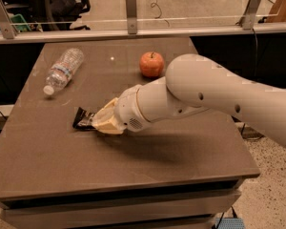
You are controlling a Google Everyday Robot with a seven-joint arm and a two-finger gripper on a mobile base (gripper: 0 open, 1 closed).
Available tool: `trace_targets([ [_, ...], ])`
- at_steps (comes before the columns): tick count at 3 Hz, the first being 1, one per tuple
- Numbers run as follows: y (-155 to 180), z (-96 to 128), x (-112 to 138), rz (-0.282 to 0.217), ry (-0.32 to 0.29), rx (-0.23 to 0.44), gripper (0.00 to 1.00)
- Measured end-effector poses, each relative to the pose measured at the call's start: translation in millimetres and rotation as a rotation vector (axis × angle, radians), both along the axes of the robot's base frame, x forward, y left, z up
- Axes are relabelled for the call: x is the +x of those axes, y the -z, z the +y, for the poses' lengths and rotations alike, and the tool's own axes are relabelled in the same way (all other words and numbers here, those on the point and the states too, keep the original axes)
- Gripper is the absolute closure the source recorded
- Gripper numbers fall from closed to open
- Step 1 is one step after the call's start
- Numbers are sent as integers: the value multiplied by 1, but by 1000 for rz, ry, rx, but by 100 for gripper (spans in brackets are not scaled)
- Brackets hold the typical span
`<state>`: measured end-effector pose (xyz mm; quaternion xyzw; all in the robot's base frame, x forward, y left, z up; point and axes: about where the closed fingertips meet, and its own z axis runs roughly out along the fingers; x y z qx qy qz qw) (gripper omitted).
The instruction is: Pick rxbar chocolate
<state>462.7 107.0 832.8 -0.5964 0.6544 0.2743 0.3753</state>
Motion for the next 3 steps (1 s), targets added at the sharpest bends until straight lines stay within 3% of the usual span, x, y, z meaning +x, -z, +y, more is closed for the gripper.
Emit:
trace_targets([
  [1,-1,-6,2,-2,6,-9,100],
  [3,-53,-38,24,-90,38,39,100],
])
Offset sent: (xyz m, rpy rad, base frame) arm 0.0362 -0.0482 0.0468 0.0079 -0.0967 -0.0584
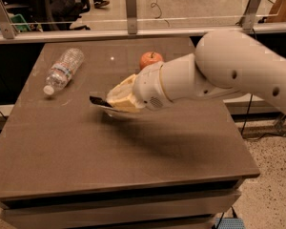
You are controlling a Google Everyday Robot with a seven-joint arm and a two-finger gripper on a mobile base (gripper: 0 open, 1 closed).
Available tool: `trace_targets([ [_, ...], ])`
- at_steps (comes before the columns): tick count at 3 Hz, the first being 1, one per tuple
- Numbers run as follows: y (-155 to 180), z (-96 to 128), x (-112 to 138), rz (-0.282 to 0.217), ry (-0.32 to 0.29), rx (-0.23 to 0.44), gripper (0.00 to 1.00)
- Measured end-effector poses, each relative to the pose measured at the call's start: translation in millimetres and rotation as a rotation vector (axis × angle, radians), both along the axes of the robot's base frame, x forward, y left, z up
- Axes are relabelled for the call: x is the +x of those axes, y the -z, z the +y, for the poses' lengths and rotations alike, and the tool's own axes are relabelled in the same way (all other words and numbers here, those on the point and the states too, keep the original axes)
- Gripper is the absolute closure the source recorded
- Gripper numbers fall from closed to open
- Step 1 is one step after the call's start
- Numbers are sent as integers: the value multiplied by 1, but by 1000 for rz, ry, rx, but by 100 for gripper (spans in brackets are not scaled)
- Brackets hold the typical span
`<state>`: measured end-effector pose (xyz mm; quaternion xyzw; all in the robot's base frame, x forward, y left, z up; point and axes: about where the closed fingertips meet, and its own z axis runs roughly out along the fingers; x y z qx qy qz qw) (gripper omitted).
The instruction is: Pick rxbar chocolate
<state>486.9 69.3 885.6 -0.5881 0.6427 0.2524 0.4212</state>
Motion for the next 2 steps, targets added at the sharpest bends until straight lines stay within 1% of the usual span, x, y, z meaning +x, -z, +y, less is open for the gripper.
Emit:
trace_targets([
  [1,-31,-15,5,-42,9,46,100],
  [2,-31,-14,4,-42,9,46,100],
])
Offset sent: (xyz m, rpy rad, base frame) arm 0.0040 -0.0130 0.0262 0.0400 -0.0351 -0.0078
